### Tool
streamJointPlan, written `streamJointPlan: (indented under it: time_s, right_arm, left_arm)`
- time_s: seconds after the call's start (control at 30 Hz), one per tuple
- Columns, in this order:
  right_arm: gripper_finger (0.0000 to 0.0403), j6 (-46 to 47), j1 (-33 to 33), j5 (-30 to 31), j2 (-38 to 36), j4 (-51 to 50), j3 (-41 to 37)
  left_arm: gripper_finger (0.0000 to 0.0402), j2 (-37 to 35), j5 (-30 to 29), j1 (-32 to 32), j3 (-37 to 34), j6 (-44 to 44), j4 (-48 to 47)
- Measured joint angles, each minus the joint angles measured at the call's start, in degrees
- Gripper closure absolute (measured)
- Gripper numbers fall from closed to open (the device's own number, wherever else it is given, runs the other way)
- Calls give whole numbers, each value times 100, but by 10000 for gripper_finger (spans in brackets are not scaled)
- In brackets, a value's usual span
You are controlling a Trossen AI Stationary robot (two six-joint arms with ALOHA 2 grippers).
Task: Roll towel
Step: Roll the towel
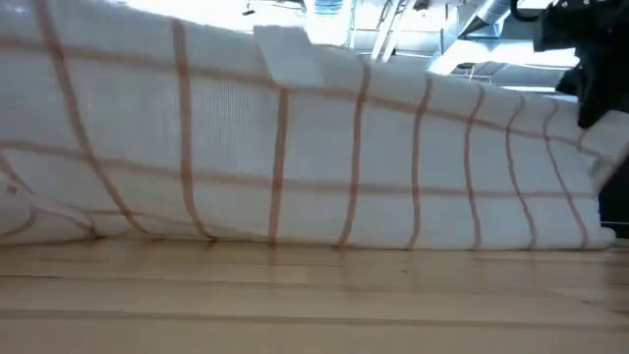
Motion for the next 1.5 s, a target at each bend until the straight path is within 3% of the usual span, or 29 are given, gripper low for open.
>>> streamJointPlan:
  time_s: [0.2,0.4,0.47,0.53,0.6,0.63,0.67,0.77,0.97,1.17,1.5]
  right_arm:
    - [399,853,900,-50,240,622,-269]
    - [349,1396,1545,-165,235,640,267]
    - [332,1322,1570,-160,228,778,575]
    - [321,875,1482,-2,227,1082,711]
    - [317,413,1136,716,325,1134,660]
    - [317,197,847,980,412,1105,598]
    - [317,-25,498,1048,532,1104,512]
    - [317,-585,-506,551,908,1076,204]
    - [317,-1714,-1298,-73,1339,1920,-368]
    - [317,-2108,-1276,-791,1571,2605,-813]
    - [317,-2133,-946,-1158,2548,2936,-883]
  left_arm:
    - [381,233,379,7,-537,-421,1215]
    - [328,100,699,37,-446,-1070,1204]
    - [311,-102,387,86,-296,-1147,1080]
    - [300,-311,-380,122,-221,-1149,738]
    - [296,-414,-1674,266,-245,-1245,-194]
    - [296,-427,-2105,436,-306,-1449,-744]
    - [297,-426,-2176,693,-397,-1699,-1254]
    - [302,-427,-1457,1529,-1040,-1803,-1648]
    - [306,-648,-912,2440,-2624,-1189,328]
    - [307,-999,-647,2916,-3653,-1202,1106]
    - [307,-1534,-448,3533,-5021,-598,2207]
